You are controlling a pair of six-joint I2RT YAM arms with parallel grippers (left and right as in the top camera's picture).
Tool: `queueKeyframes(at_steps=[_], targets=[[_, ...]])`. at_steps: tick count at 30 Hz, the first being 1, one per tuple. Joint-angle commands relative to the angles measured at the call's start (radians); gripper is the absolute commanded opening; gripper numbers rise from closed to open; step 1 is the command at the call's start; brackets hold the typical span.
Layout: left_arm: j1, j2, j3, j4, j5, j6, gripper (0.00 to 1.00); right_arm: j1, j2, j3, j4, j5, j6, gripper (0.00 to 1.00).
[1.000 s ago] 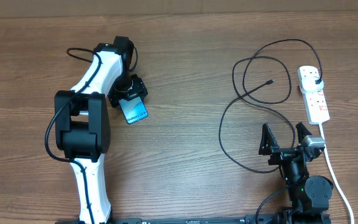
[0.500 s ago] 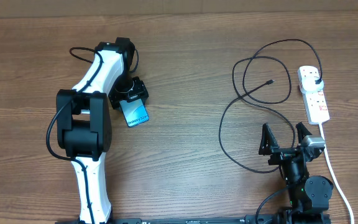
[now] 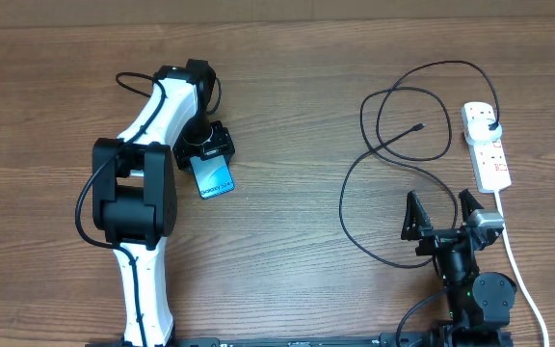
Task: Plug charger to phone and switch on socket
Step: 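Lift the phone with the left gripper and tilt it upright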
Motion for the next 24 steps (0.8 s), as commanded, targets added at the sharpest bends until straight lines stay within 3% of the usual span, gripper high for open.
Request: queueKeyframes(at_steps=[1, 24], targets=[[-0.012, 0.063, -0.016, -0.003, 0.046, 0.042, 0.71, -0.002, -0.010, -0.011, 0.004, 0.002, 0.004, 1.00], [-0.012, 0.063, 0.138, -0.226, 0.147, 0.154, 0.70, -0.002, -0.010, -0.011, 0.004, 0.002, 0.004, 1.00]])
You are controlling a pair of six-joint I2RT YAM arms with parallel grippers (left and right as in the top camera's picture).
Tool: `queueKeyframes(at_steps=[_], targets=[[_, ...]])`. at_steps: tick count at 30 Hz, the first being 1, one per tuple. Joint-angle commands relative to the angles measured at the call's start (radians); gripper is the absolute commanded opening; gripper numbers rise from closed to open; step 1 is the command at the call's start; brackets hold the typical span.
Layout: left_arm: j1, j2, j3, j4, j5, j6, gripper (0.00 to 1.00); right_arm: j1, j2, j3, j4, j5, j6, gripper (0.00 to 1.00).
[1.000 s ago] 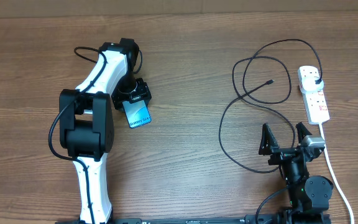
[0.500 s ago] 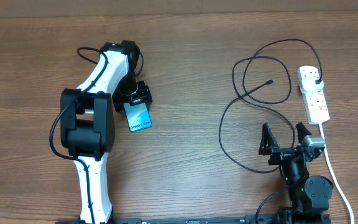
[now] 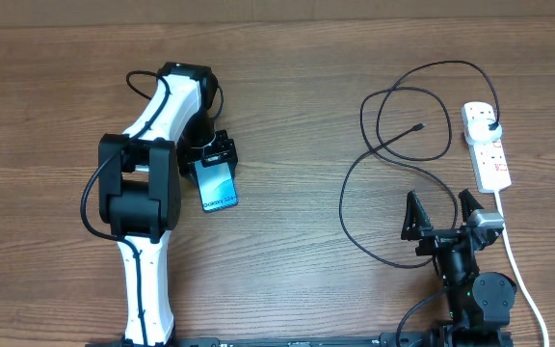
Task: Plug charger to phone and switch on socket
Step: 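Lift the phone with the left gripper and tilt it upright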
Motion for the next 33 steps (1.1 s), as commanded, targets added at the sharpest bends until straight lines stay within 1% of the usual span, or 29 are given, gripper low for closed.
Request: queueKeyframes(at_steps=[1, 7, 16, 18, 25, 33], targets=[[-0.008, 0.005, 0.058, -0.022, 0.047, 0.040, 0.69, -0.002, -0.010, -0.011, 0.004, 0.002, 0.004, 1.00], [-0.008, 0.005, 0.089, -0.056, 0.047, 0.042, 0.69, -0.002, -0.010, -0.011, 0.004, 0.002, 0.004, 1.00], [-0.008, 0.005, 0.105, -0.132, 0.143, 0.127, 0.68, -0.002, -0.010, -0.011, 0.004, 0.002, 0.004, 1.00], [-0.008, 0.005, 0.105, -0.150, 0.148, 0.135, 0.68, -0.002, -0.010, -0.011, 0.004, 0.002, 0.004, 1.00], [-0.008, 0.005, 0.106, -0.234, 0.186, 0.217, 0.67, -0.002, -0.010, -0.011, 0.004, 0.002, 0.004, 1.00], [-0.008, 0.005, 0.106, -0.249, 0.235, 0.236, 0.67, -0.002, -0.010, -0.011, 0.004, 0.002, 0.004, 1.00]])
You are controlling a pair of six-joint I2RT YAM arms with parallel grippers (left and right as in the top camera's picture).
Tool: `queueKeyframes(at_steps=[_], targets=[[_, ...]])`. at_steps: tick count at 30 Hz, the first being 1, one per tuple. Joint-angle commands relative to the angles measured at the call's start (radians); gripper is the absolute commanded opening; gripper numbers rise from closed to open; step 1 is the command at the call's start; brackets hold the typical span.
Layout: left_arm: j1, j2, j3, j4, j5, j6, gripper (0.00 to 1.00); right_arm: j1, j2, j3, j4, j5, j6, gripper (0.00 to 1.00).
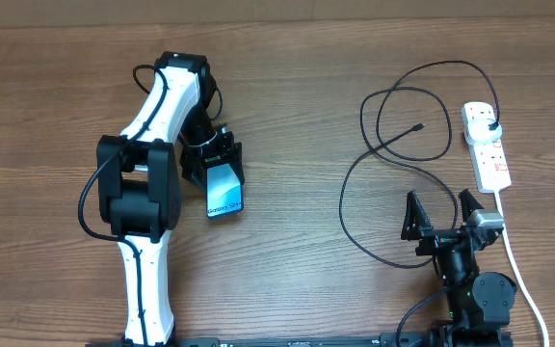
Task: Plug charger to phone and switch on socket
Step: 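Lift the phone with the left gripper and tilt it upright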
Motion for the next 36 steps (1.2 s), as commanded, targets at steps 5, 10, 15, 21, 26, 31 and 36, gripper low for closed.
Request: queueKeyframes(at_steps=[5, 10, 15, 21, 26, 31, 36], targets=[[-0.008, 0.003, 0.028, -0.008, 0.071, 0.043, 0.67, -0.002, -0.010, -0.011, 0.004, 0.002, 0.004, 1.00], [-0.008, 0.003, 0.028, -0.016, 0.074, 0.043, 0.67, -0.002, -0.010, -0.011, 0.004, 0.002, 0.004, 1.00], [-0.008, 0.003, 0.028, -0.015, 0.094, 0.043, 0.67, -0.002, -0.010, -0.011, 0.004, 0.002, 0.004, 1.00], [-0.008, 0.003, 0.028, -0.016, 0.100, 0.043, 0.67, -0.002, -0.010, -0.011, 0.004, 0.002, 0.004, 1.00], [-0.009, 0.003, 0.028, -0.032, 0.101, 0.042, 0.67, -0.002, -0.010, -0.011, 0.004, 0.002, 0.004, 1.00], [-0.009, 0.003, 0.028, -0.038, 0.171, 0.043, 0.67, -0.002, -0.010, -0.011, 0.004, 0.002, 0.004, 1.00], [-0.009, 0.003, 0.028, -0.038, 0.211, 0.042, 0.67, -0.002, -0.010, -0.011, 0.004, 0.002, 0.004, 1.00]])
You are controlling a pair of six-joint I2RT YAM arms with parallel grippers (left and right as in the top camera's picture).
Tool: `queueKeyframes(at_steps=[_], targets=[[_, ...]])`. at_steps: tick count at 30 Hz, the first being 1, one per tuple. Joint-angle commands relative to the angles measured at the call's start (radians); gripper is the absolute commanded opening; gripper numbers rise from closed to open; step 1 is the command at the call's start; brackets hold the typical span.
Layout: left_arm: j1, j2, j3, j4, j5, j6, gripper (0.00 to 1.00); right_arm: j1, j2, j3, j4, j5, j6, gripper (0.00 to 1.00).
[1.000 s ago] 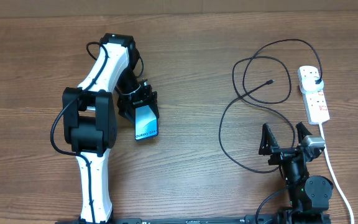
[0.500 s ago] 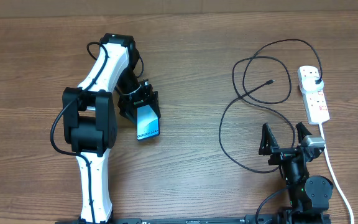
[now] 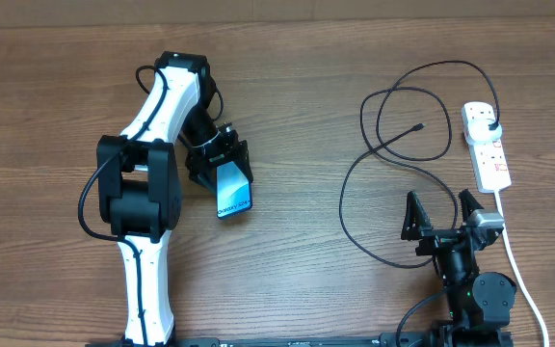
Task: Plug charger to phone and switch on socket
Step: 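Lift the phone with the left gripper and tilt it upright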
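The phone [image 3: 233,191], its blue screen lit and facing up, lies tilted just left of the table's middle. My left gripper [image 3: 220,164] is shut on the phone's far end. The black charger cable [image 3: 385,145] lies in loops on the right, with its free connector tip [image 3: 420,126] inside the upper loop. Its plug [image 3: 490,120] sits in the white socket strip [image 3: 487,146] at the far right. My right gripper [image 3: 438,214] stands open near the front edge, just below the cable loops, with nothing between its fingers.
The strip's white lead [image 3: 516,265] runs down the right side past the right arm's base [image 3: 475,294]. The left arm [image 3: 147,173] stretches up the left half of the wooden table [image 3: 297,77].
My left gripper has moved the phone a little to the right and turned it, so its lower end now points down and right. The right arm and cable are unchanged.
At first my left gripper held the phone further left and further back on the table. At each later moment the phone was a bit nearer the front and further right, and it now lies tilted towards the middle. The right gripper stayed open and still throughout.
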Motion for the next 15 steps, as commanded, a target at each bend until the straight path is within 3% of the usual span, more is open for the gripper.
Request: queueKeyframes(at_steps=[1, 15], targets=[[-0.009, 0.003, 0.028, -0.011, 0.088, 0.019, 0.67, -0.002, -0.010, -0.011, 0.004, 0.002, 0.003, 1.00], [-0.009, 0.003, 0.028, -0.011, 0.246, 0.019, 0.66, -0.002, -0.010, -0.011, 0.004, 0.002, 0.003, 1.00]])
